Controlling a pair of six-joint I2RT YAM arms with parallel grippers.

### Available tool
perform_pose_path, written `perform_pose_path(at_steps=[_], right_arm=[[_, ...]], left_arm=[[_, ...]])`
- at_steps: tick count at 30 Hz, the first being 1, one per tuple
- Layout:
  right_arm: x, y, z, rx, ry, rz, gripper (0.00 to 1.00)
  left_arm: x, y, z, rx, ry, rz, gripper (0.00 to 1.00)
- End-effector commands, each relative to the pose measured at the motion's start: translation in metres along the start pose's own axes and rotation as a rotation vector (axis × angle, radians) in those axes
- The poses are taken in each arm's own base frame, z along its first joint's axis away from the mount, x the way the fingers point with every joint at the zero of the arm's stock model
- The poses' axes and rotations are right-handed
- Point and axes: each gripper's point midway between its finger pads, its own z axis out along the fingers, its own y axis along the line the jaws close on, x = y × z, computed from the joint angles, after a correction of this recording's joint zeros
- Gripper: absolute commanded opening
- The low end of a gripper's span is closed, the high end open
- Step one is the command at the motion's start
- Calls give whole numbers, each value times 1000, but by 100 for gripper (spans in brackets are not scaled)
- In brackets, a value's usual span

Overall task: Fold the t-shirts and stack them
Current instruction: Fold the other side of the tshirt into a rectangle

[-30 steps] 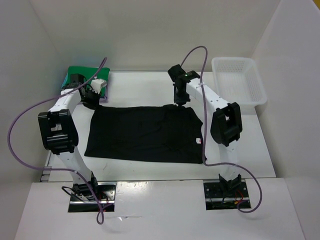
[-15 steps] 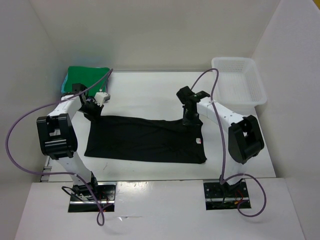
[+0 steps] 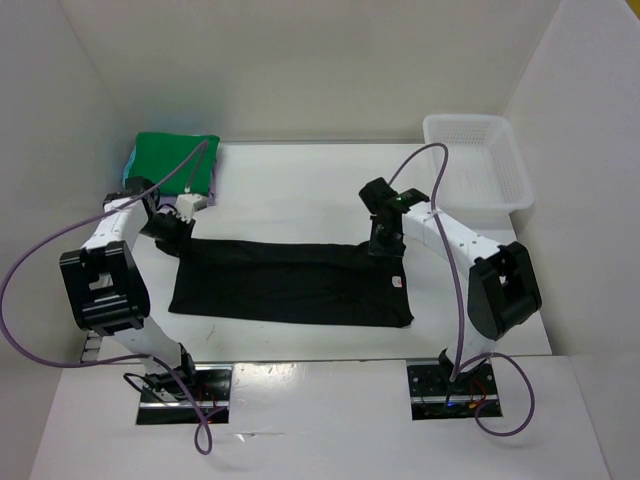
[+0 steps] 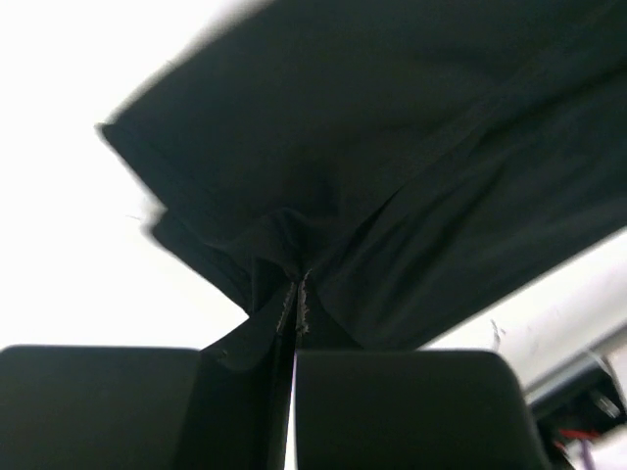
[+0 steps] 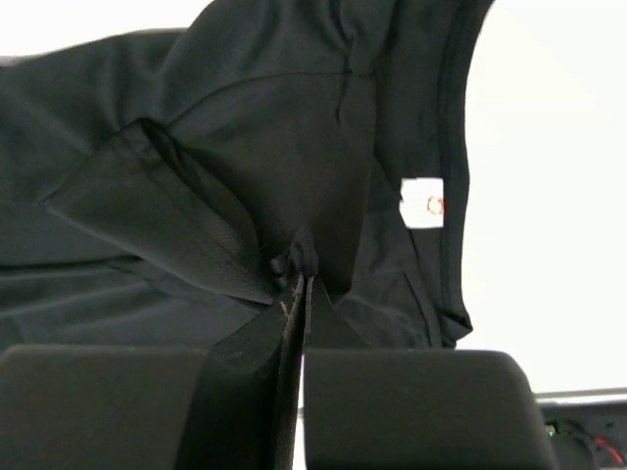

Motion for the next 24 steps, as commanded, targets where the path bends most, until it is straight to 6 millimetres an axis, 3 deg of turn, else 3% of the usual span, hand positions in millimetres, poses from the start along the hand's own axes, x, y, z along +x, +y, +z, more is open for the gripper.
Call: perform_pose_path(at_steps=[1, 7, 9, 12, 14, 21, 24], right_arm=[[17, -1, -2, -13, 31, 11, 0], [33, -5, 12, 16, 97, 20, 0], [33, -5, 12, 16, 97, 20, 0], [34, -4, 10, 9, 106, 11, 0], [41, -10, 8, 30, 133, -3, 0], [74, 1, 6, 47, 209, -55, 0], [86, 0, 6, 65, 231, -67, 0]], left_arm=[[23, -25, 3, 85, 43, -5, 0], [53, -30, 21, 108, 125, -38, 0], [55, -29, 20, 104, 124, -46, 0], [40, -16, 12, 66, 90, -32, 0], [35, -10, 7, 46, 87, -23, 0], [23, 4, -16, 3, 28, -56, 0], [39, -1, -8, 25, 49, -74, 0]])
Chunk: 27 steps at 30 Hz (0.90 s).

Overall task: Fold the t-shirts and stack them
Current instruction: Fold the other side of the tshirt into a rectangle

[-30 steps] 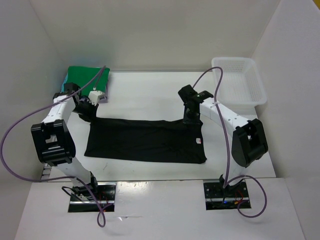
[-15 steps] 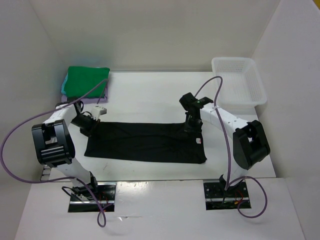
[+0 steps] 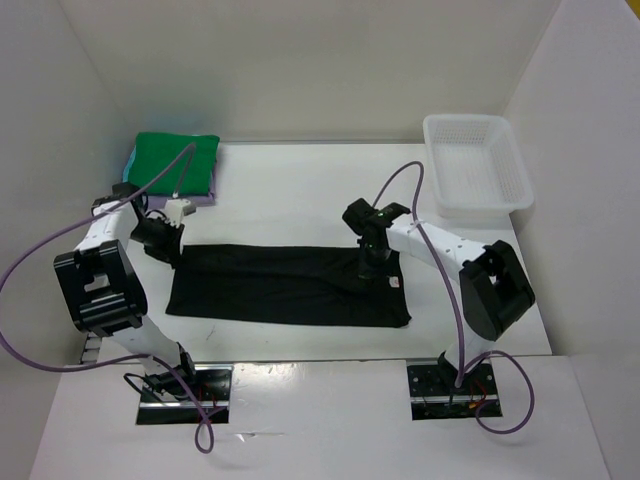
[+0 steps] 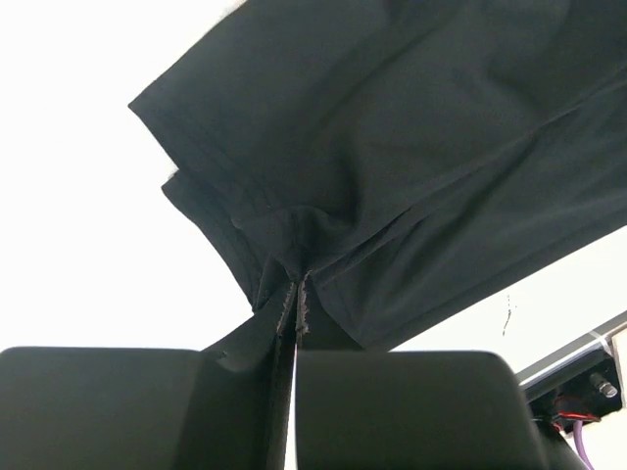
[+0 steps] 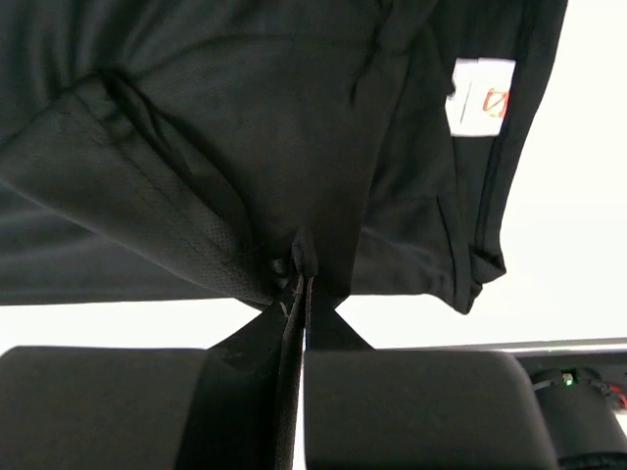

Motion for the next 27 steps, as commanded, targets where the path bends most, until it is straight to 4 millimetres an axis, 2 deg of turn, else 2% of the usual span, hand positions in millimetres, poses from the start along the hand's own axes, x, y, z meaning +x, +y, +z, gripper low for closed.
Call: perform_pose_path(at_steps=[1, 3, 8, 9, 11, 12, 13, 15, 16, 18, 19, 20, 21, 22, 24, 25, 27], right_arm=[[24, -9, 4, 44, 78, 7, 0], [28, -11, 6, 46, 93, 7, 0], [34, -12, 12, 60, 124, 5, 0], [38, -13, 14, 66, 132, -5, 3], [42, -14, 15, 64, 147, -5, 17], [45, -16, 17, 73, 156, 4, 37], [47, -14, 16, 63, 165, 5, 45], [53, -20, 15, 71, 173, 13, 59], [54, -20, 12, 71, 171, 30, 65], [44, -27, 5, 114, 108, 88, 73], [44, -33, -4, 128, 81, 118, 87], [39, -35, -7, 135, 44, 147, 94], [37, -32, -11, 122, 27, 195, 99], [45, -41, -8, 131, 44, 229, 100], [48, -47, 2, 108, 87, 322, 100], [61, -57, 13, 125, 134, 345, 100], [60, -57, 24, 64, 165, 431, 100]], left_arm=[[11, -12, 2, 43, 3, -4, 0], [20, -12, 11, 48, 22, -11, 0], [24, -12, 18, 54, 28, -15, 0], [24, -12, 18, 54, 28, -15, 0], [24, -9, 18, 41, 28, -10, 0], [24, -10, 18, 41, 29, -21, 0], [25, -8, 17, 33, 38, -21, 4], [24, -4, 15, 17, 40, -16, 29], [27, -6, 14, 20, 57, -22, 36], [29, -9, 8, 21, 71, -15, 44], [22, -6, 1, 5, 56, -6, 46], [21, -2, -7, -17, 51, 3, 47], [21, 0, -12, -18, 52, -8, 48], [15, 4, -19, -36, 25, -5, 50], [-1, 17, -31, -76, -32, -11, 54], [-5, 21, -31, -92, -47, -17, 56], [-20, 41, -31, -165, -95, -41, 59]])
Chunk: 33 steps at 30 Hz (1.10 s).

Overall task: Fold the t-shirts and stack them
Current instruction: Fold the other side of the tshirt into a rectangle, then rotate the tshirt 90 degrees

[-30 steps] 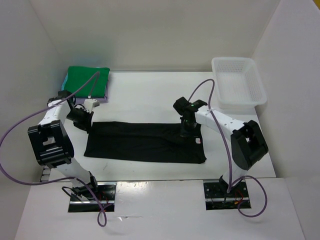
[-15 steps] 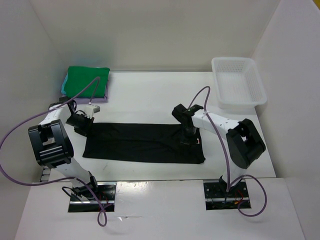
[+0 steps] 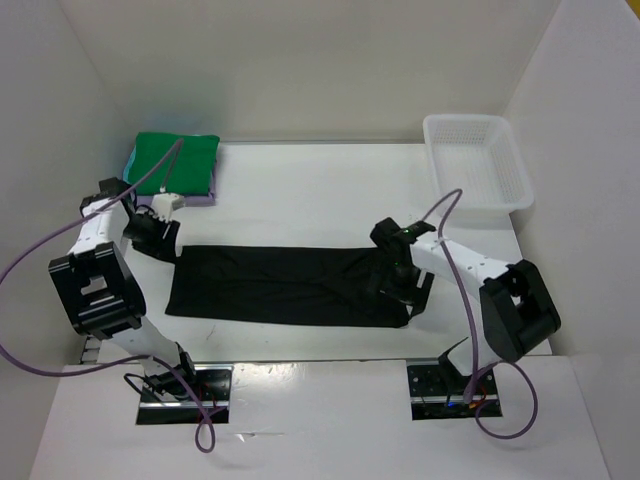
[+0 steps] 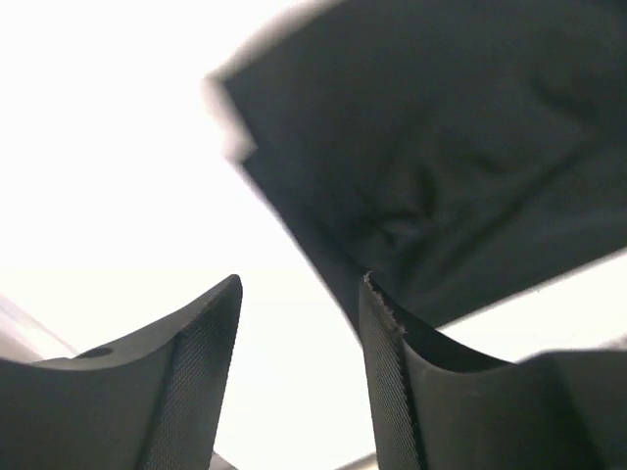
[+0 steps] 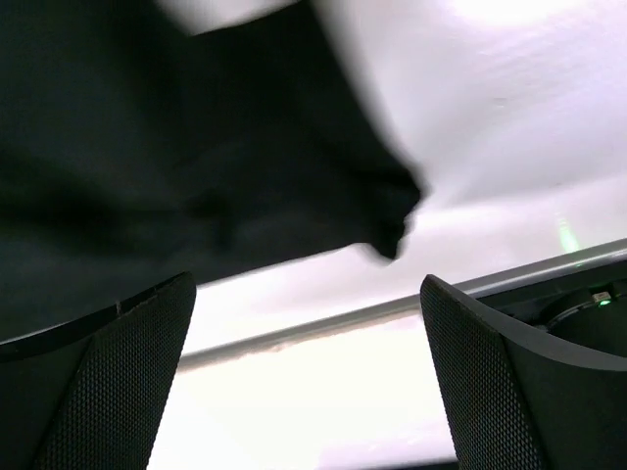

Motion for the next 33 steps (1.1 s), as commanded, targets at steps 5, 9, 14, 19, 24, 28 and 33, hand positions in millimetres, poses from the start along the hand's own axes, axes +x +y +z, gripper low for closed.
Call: perform_pose_path(at_steps=[5, 9, 14, 19, 24, 28, 33], right_arm=[[-2, -15, 24, -47, 79, 243, 100], [-4, -18, 38, -64, 95, 297, 100], [6, -19, 67, -54, 208, 310, 95], [0, -16, 69, -73, 210, 309, 46], [-10, -12, 76, -73, 213, 268, 0], [-54, -1, 71, -43, 99, 216, 0], [-155, 37, 62, -12, -97, 142, 0]], left_arm=[[-56, 21, 18, -80, -132, -17, 59], [-81, 22, 45, -117, -160, 27, 63], [-75, 36, 74, -174, -84, 27, 68], [-51, 37, 88, -171, -2, 48, 56], [-20, 25, 89, -151, 67, 46, 36], [4, 17, 87, -131, 129, 38, 30], [22, 12, 71, -118, 167, 19, 32]])
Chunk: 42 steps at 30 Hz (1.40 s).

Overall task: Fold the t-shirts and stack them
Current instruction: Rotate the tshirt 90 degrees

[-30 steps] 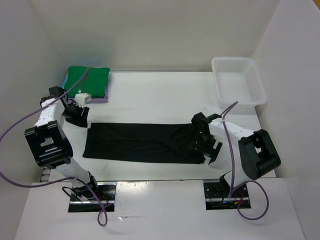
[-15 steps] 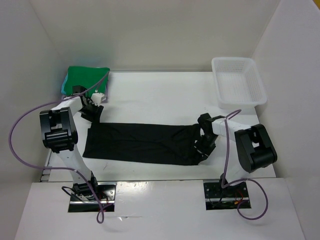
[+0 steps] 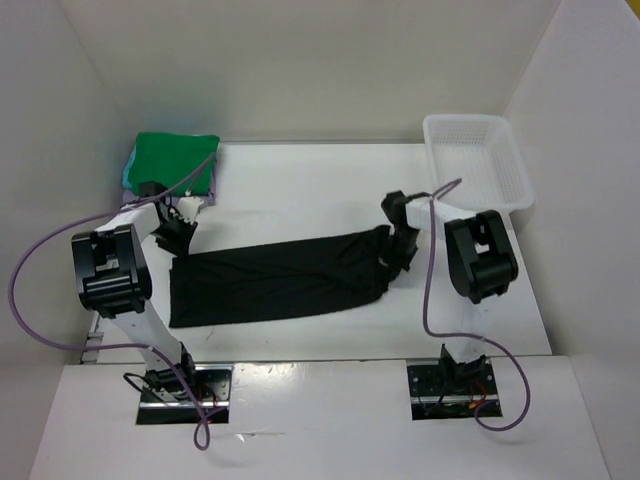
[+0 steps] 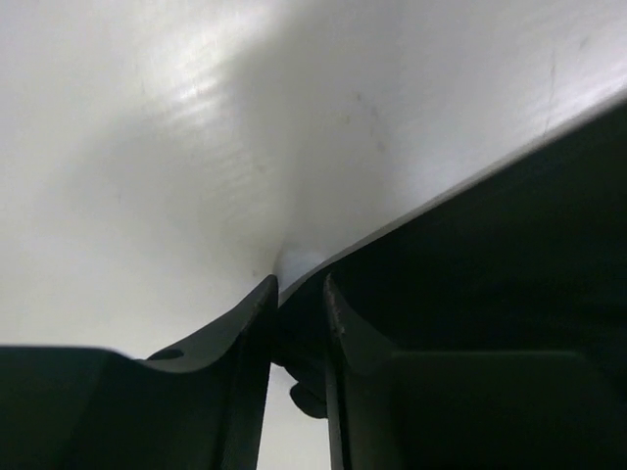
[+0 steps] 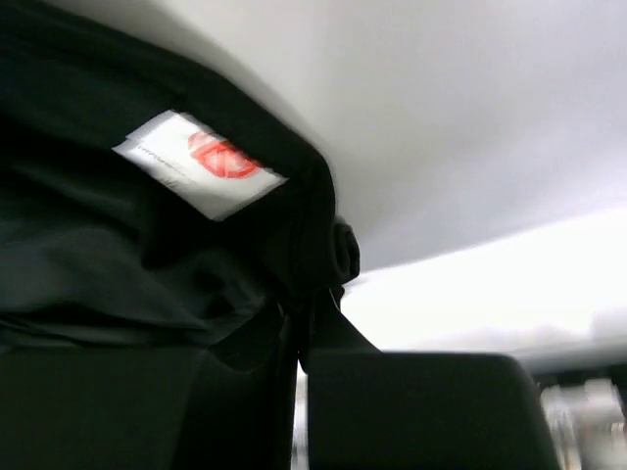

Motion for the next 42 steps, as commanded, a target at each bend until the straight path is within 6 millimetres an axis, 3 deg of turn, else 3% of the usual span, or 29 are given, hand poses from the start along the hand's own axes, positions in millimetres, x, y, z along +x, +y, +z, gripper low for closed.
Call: perform_pose_path(at_steps=[1, 3, 4, 6, 7, 8, 9, 10, 11, 12, 13, 16, 17, 18, 19, 20, 21, 25, 26, 27, 28, 29, 31, 32, 34, 35, 36, 40, 42], right_arm=[[-117, 63, -28, -30, -406, -67, 0], [-150, 83, -44, -2, -525, -103, 1], [-171, 111, -56, -19, -588, -125, 4], [-195, 135, -70, 13, -693, -156, 23], [-215, 159, -80, 16, -748, -194, 33], [-224, 171, -83, 31, -781, -213, 57], [-231, 184, -88, 56, -828, -241, 69], [-243, 215, -144, -20, -958, -271, 80], [-249, 216, -106, 81, -919, -325, 94], [-255, 225, -147, 20, -1017, -281, 100], [-249, 236, -144, -42, -985, -307, 100], [-244, 221, -185, -35, -1042, -259, 100], [-236, 213, -222, -47, -1090, -268, 100], [-228, 206, -219, -9, -1077, -290, 100], [-217, 205, -230, -14, -1092, -295, 100], [-200, 198, -273, -72, -1149, -291, 100], [-191, 189, -260, -23, -1126, -321, 100], [-121, 169, -283, -55, -1194, -409, 100], [-91, 175, -277, -91, -1181, -474, 100], [-72, 167, -244, -91, -1117, -497, 100], [-46, 166, -258, -195, -1123, -510, 100], [-4, 178, -242, -262, -1072, -593, 100], [37, 181, -207, -323, -968, -592, 100], [73, 192, -189, -369, -892, -649, 100], [104, 203, -160, -379, -820, -636, 100], [120, 210, -155, -398, -798, -652, 100], [146, 213, -142, -404, -773, -688, 98], [193, 228, -110, -481, -586, -686, 86], [213, 229, -82, -535, -443, -633, 80]], left_arm=[[49, -15, -10, 52, 162, -11, 34], [51, -23, -14, 88, 167, 3, 37], [52, -24, -18, 89, 168, 3, 41], [51, -35, -21, 143, 165, -8, 46], [48, -37, -23, 159, 159, -12, 48], [49, -43, -24, 191, 168, -20, 51], [42, -42, -27, 198, 150, -20, 51], [39, -45, -27, 220, 141, -36, 51], [38, -47, -30, 234, 143, -40, 51], [38, -48, -30, 233, 144, -52, 51], [33, -47, -31, 232, 128, -60, 51], [26, -53, -37, 255, 95, -73, 51], [28, -54, -38, 255, 95, -73, 52], [29, -58, -37, 271, 94, -78, 54], [28, -57, -36, 266, 87, -75, 54], [28, -60, -34, 276, 81, -77, 56], [31, -62, -33, 282, 87, -80, 56], [40, -69, -25, 307, 97, -78, 56], [42, -70, -23, 300, 106, -59, 56], [46, -70, -21, 296, 115, -59, 56], [50, -73, -20, 304, 123, -53, 56], [56, -77, -16, 306, 140, -34, 56], [59, -77, -18, 292, 137, -17, 53], [64, -77, -17, 291, 149, -5, 50], [69, -81, -21, 292, 146, 15, 49], [72, -83, -22, 294, 145, 27, 48], [78, -86, -25, 289, 149, 49, 47], [78, -86, -35, 258, 122, 87, 47], [84, -91, -39, 271, 108, 106, 47]])
